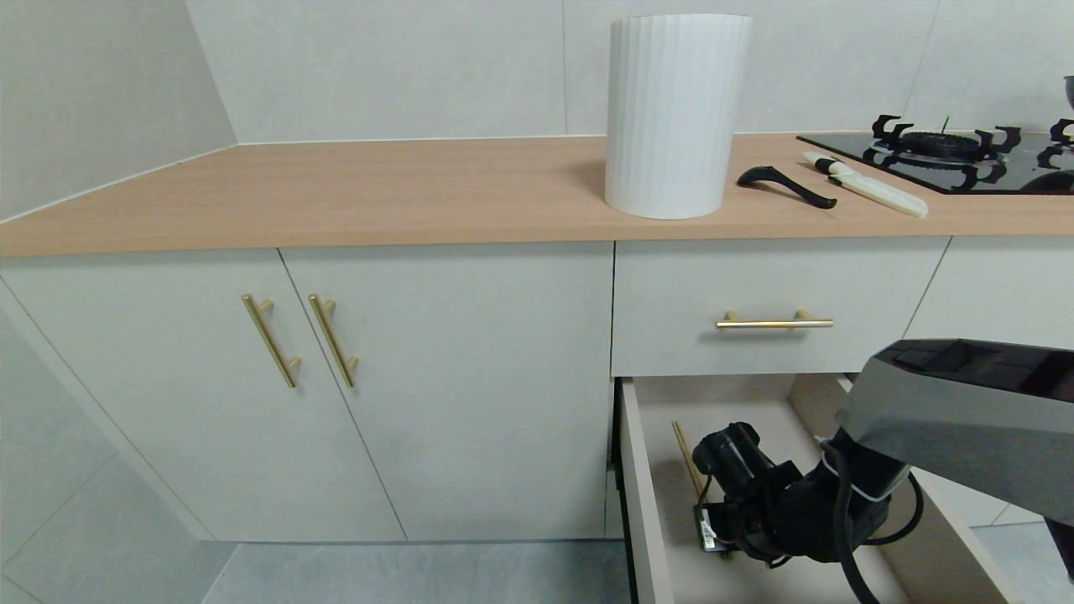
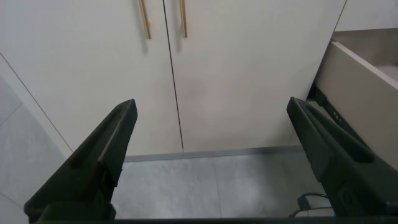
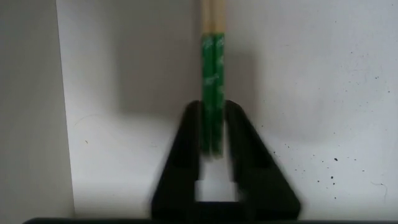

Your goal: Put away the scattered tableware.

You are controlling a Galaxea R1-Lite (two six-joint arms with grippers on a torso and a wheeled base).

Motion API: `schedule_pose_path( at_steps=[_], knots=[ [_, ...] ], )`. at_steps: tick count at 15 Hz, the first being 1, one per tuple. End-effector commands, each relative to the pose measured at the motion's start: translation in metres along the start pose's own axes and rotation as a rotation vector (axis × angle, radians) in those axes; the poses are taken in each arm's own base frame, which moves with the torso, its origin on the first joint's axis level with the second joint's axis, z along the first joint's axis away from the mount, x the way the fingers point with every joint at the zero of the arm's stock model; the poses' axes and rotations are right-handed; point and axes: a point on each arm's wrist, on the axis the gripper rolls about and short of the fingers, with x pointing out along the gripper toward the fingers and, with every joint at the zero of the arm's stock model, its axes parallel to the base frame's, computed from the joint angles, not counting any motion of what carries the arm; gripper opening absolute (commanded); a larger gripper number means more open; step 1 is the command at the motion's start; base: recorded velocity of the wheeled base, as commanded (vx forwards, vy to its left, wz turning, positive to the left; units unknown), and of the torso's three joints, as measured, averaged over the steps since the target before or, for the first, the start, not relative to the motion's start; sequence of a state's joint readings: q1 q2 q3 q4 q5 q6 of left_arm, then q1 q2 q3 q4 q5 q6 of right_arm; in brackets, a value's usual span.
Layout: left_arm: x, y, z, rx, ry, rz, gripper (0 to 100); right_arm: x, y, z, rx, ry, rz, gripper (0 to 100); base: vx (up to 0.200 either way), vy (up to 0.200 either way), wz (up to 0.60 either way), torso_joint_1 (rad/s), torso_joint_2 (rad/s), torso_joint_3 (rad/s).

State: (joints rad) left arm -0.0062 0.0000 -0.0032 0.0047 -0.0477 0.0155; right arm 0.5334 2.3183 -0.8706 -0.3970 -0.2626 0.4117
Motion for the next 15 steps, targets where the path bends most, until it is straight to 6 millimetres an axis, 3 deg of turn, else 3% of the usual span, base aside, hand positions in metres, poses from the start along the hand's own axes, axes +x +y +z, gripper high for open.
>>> schedule_pose_path(
  at_steps=[1,6,8,11,12,15],
  knots=[
    [0.000,0.000,0.000,0.000,0.002,0.000,100,-0.001,0.000,0.000,-0.001,-0.001,0.001,100,0.000,0.000,0.00,0.000,0.00,0.000],
    [0.000,0.000,0.000,0.000,0.002,0.000,100,-0.002,0.000,0.001,-0.001,-0.004,0.003,100,0.000,0.000,0.00,0.000,0.00,0.000],
    [0.000,0.000,0.000,0.000,0.002,0.000,100,-0.014,-0.002,0.006,0.004,-0.032,-0.002,100,0.000,0.000,0.00,0.000,0.00,0.000],
    [0.000,0.000,0.000,0.000,0.002,0.000,100,-0.053,-0.008,0.020,0.023,-0.131,0.005,100,0.000,0.000,0.00,0.000,0.00,0.000],
    [0.000,0.000,0.000,0.000,0.002,0.000,100,-0.080,-0.011,0.032,0.043,-0.208,0.016,100,0.000,0.000,0.00,0.000,0.00,0.000],
    [0.000,0.000,0.000,0.000,0.002,0.000,100,-0.125,-0.025,0.042,0.002,-0.327,0.014,100,0.000,0.000,0.00,0.000,0.00,0.000]
  ],
)
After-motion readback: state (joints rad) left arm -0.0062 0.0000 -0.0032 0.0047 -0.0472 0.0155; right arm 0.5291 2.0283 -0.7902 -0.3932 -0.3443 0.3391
